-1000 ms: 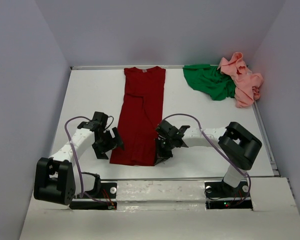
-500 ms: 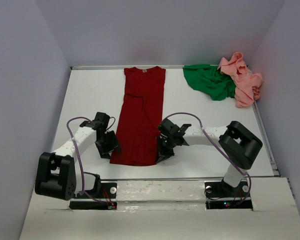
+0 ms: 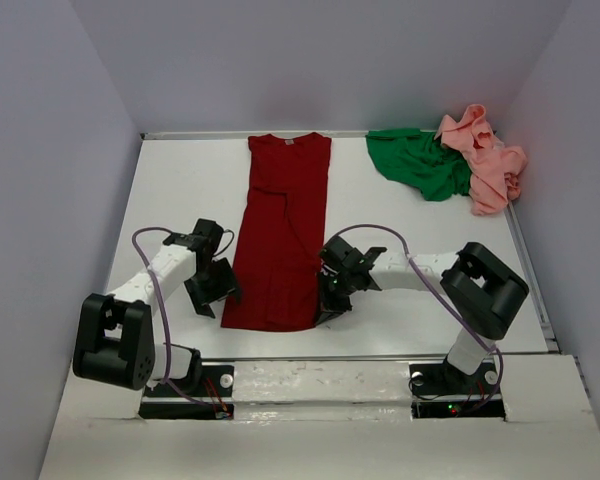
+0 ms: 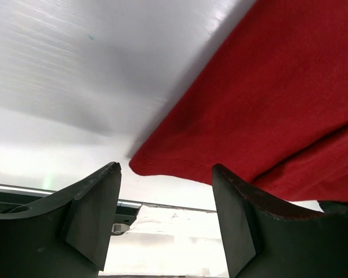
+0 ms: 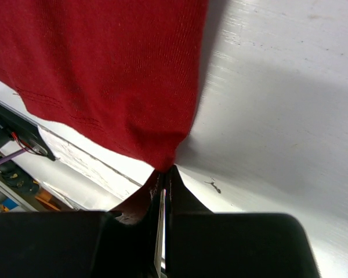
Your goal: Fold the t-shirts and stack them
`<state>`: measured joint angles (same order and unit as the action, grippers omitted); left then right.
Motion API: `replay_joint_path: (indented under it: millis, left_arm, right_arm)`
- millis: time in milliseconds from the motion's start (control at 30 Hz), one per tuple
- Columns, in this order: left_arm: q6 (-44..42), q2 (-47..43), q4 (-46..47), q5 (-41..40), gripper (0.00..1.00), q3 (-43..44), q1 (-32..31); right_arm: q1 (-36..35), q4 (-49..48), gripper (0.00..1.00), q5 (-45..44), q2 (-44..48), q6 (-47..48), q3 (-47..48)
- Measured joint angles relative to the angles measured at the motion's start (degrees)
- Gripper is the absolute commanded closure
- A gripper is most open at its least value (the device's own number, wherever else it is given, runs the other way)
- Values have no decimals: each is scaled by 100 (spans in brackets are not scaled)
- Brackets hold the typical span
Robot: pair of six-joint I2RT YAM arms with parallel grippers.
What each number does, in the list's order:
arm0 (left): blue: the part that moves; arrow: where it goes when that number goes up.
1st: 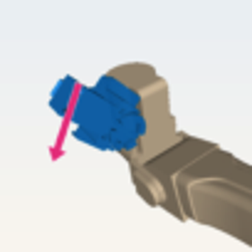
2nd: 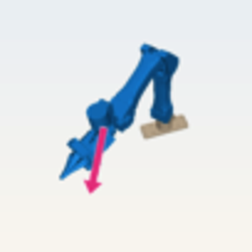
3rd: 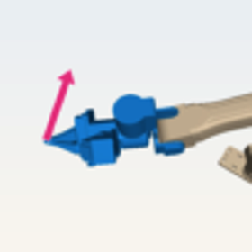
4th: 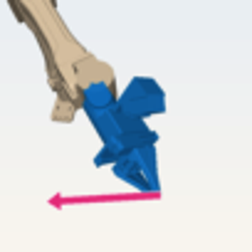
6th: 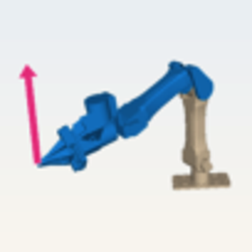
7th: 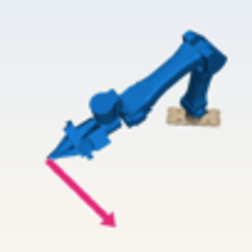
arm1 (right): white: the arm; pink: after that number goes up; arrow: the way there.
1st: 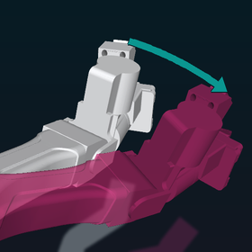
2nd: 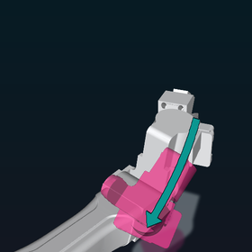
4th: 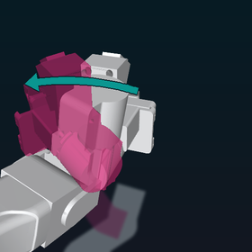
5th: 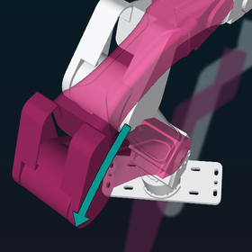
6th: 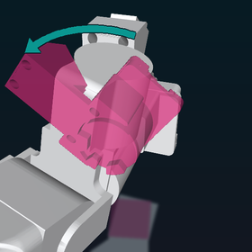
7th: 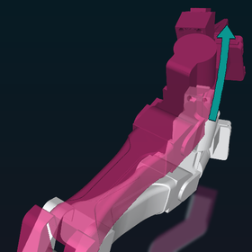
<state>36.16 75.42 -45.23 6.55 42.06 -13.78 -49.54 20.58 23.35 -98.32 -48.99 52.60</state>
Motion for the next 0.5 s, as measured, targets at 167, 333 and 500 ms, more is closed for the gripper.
replay_joint_path:
  millis: [167,333,500]
  left_arm:
    - [61,120,-122,-179,27,83,0]
    - [28,361,-129,-208,27,83,0]
    - [-9,584,-87,-177,29,79,0]
  right_arm:
    - [48,2,100,2,20,39,-22]
    - [116,-2,100,28,46,98,-57]
    - [184,4,100,48,52,129,-107]
